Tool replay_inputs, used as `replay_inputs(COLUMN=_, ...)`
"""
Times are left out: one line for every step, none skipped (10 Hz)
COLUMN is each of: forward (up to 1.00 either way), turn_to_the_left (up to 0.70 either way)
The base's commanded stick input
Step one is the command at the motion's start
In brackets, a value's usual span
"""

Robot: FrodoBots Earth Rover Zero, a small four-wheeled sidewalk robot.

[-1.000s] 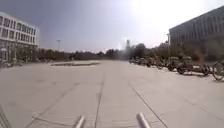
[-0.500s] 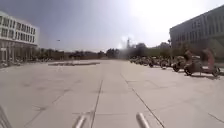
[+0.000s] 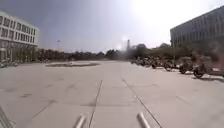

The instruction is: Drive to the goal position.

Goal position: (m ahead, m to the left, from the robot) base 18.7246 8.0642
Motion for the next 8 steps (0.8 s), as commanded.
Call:
replay_inputs(forward=1.00, turn_to_the_left=0.00)
replay_inputs(forward=1.00, turn_to_the_left=0.00)
replay_inputs(forward=1.00, turn_to_the_left=0.00)
replay_inputs(forward=1.00, turn_to_the_left=0.00)
replay_inputs(forward=1.00, turn_to_the_left=0.00)
replay_inputs(forward=1.00, turn_to_the_left=0.00)
replay_inputs(forward=1.00, turn_to_the_left=0.00)
replay_inputs(forward=1.00, turn_to_the_left=0.00)
